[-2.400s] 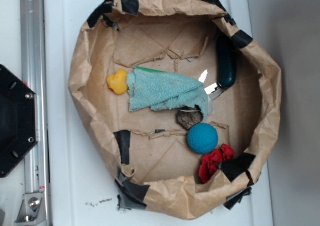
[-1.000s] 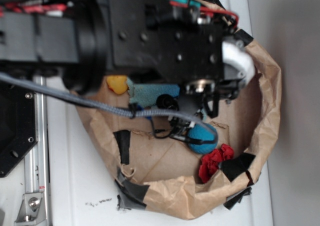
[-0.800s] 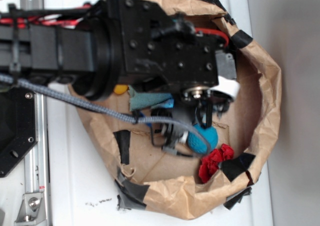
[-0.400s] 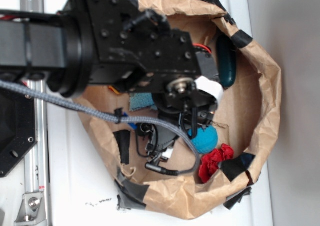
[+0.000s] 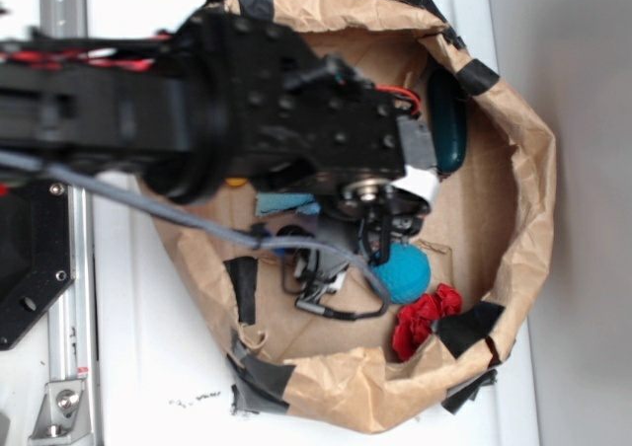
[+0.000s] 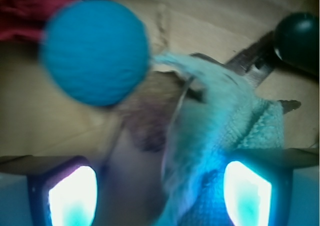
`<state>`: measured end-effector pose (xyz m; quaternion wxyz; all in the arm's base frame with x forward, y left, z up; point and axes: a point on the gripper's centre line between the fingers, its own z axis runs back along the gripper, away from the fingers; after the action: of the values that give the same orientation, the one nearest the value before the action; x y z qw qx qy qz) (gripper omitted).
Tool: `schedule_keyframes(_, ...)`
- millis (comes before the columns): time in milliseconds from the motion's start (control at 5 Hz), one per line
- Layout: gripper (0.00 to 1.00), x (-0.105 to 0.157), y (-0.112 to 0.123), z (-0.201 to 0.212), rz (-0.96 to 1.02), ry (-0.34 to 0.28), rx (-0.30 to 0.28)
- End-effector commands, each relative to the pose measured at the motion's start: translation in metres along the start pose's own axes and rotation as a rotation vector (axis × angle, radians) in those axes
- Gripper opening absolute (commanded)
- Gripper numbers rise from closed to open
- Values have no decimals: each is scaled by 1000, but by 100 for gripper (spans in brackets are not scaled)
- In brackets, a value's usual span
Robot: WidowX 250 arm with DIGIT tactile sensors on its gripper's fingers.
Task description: Grab the blue cloth.
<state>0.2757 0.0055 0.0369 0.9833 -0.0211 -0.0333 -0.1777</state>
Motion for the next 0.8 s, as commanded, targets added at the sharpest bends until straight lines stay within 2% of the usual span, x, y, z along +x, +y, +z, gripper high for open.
schedule_keyframes(0,0,11,-2,7,24,-54,7)
schedule_keyframes(600,0,11,-3,26,6,-77,26)
